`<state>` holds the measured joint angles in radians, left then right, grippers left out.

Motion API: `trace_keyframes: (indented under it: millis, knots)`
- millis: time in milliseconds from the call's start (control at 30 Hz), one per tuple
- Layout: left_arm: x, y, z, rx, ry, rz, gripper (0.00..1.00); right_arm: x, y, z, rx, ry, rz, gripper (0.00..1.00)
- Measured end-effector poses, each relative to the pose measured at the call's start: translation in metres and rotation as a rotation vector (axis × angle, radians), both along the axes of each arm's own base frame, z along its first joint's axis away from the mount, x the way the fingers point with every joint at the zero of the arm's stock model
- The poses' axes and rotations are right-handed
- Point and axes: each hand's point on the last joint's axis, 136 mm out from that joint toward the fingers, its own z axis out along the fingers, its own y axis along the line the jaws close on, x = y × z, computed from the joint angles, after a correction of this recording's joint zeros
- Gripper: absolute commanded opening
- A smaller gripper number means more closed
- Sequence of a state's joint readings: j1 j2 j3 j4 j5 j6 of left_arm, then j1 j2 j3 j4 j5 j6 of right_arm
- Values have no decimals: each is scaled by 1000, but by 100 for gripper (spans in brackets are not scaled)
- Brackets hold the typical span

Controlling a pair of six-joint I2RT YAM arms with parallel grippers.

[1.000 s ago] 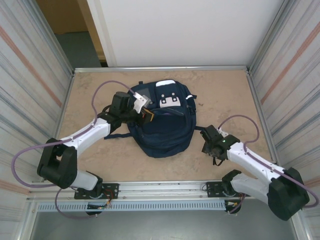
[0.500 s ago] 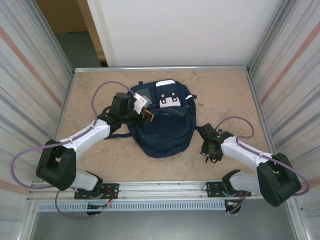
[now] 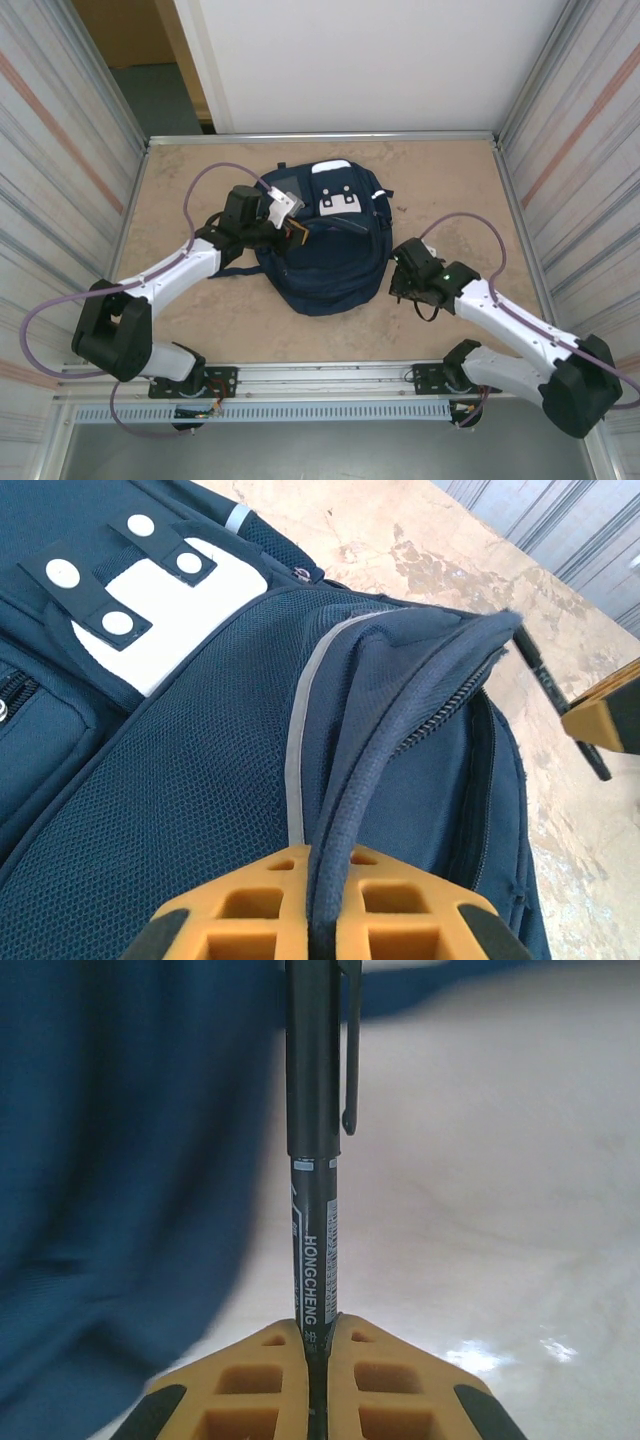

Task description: Pack books, pencil case, and school supplies into a backpack

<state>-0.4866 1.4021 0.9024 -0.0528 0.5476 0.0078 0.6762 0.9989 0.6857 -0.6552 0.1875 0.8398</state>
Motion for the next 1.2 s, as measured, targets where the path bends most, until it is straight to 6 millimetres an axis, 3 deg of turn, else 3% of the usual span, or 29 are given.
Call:
trace_keyframes:
  millis: [100, 200, 300, 533, 767, 867, 933, 967, 1033, 1200]
  knots:
    - [2, -3, 10, -24, 20, 10, 0, 8, 24, 40, 79, -101, 69, 9]
    - [1, -6, 15, -51, 61, 14, 0, 13, 40, 60, 185, -130, 66, 8]
    - [2, -9, 13, -77, 118, 30, 0, 17, 45, 55, 313, -44, -46, 5]
    - [8, -19, 8, -174, 280, 96, 0, 12, 71, 16, 432, 230, -227, 5]
    - [-1, -40, 2, -206, 354, 72, 0, 42, 101, 41, 566, 196, -272, 5]
    - [-7, -47, 3, -209, 359, 49, 0, 56, 107, 43, 573, 173, -286, 6]
    - [-10, -51, 3, -208, 366, 37, 0, 67, 114, 37, 579, 176, -302, 14]
    - [-11, -54, 3, -210, 374, 34, 2, 71, 117, 31, 581, 182, -311, 28]
    - [-11, -56, 3, -214, 387, 31, 3, 77, 122, 22, 581, 183, -320, 44]
    - [-11, -57, 3, -220, 403, 33, 5, 85, 120, 27, 583, 139, -330, 50]
